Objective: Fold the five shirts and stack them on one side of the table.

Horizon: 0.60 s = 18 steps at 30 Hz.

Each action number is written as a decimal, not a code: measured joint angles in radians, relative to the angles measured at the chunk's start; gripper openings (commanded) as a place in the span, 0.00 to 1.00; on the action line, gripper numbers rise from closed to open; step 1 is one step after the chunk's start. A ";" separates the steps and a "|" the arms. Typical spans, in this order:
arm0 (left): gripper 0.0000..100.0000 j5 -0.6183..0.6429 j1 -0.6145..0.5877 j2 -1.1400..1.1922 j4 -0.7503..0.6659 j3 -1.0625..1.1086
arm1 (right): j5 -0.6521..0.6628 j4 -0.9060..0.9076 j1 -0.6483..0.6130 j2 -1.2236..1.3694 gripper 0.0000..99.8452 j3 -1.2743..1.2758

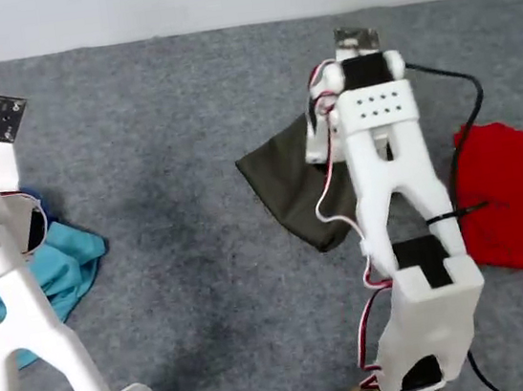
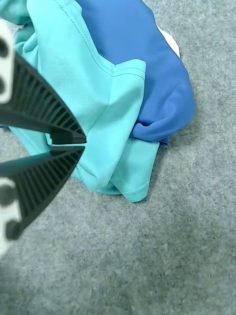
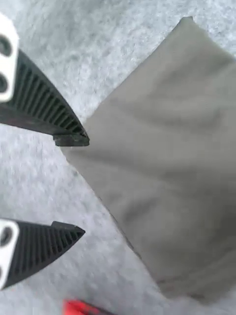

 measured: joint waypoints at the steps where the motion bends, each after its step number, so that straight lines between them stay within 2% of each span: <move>1: 0.01 0.000 0.000 0.000 0.000 0.000 | -0.041 -0.003 -0.009 -0.003 0.26 0.011; 7: 0.01 0.000 0.000 0.000 0.000 0.000 | -0.239 -0.123 -0.012 0.051 0.47 0.032; 9: 0.01 0.000 0.000 0.000 0.000 0.000 | -0.292 -0.175 -0.012 0.100 0.51 0.032; 18: 0.01 0.000 0.000 0.000 0.000 0.000 | -0.422 -0.365 -0.012 0.325 0.46 0.032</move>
